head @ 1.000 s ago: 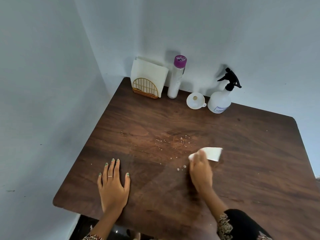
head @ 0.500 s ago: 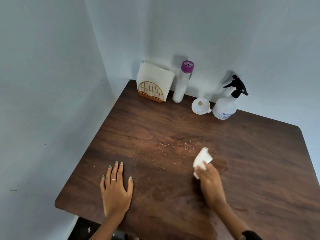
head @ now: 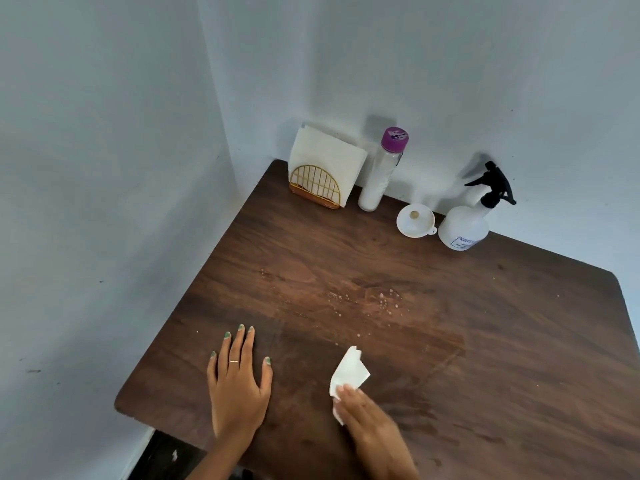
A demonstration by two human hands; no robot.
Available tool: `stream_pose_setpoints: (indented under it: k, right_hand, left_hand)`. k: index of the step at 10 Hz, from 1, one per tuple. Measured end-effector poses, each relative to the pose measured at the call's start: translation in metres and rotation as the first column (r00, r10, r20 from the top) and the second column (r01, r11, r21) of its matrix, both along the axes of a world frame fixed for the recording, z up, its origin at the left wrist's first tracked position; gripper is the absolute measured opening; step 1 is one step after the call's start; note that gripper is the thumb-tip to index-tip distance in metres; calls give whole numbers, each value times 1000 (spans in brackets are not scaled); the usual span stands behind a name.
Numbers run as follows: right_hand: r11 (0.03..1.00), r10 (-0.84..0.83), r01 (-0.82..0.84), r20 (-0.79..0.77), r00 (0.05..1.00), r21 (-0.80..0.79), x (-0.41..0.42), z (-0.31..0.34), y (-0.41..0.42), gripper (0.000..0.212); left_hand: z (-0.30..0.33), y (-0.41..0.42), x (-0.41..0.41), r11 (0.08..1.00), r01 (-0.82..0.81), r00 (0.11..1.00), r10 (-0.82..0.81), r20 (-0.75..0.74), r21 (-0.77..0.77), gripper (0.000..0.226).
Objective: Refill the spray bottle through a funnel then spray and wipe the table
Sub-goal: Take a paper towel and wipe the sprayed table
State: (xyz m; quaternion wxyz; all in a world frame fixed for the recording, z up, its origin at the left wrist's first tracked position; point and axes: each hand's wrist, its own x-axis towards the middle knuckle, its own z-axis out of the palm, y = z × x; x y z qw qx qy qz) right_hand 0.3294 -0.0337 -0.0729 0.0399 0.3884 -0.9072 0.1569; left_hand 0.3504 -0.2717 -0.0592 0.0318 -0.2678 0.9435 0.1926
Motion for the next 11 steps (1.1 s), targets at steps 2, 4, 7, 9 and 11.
stream_pose_setpoints:
  k: [2, 4, 7, 9, 11]
  right_hand:
    - [868, -492, 497, 172, 853, 18, -122, 39, 38, 18]
    - [735, -674, 659, 60, 737, 157, -184, 27, 15, 40]
    - [976, -44, 123, 389, 920, -179, -62, 26, -92, 25]
    - [991, 134, -135, 301, 944, -17, -49, 30, -67, 20]
    - [864, -495, 503, 201, 845, 13, -181, 37, -22, 24]
  left_hand:
    - [2, -2, -2, 1000, -6, 1000, 6, 24, -3, 72]
    - [1, -2, -4, 1000, -6, 999, 6, 50, 3, 71]
    - [-3, -4, -2, 1000, -15, 999, 14, 43, 16, 66]
    - [-5, -4, -3, 999, -14, 999, 13, 42, 28, 70]
    - [-8, -4, -2, 1000, -16, 999, 15, 42, 21, 67]
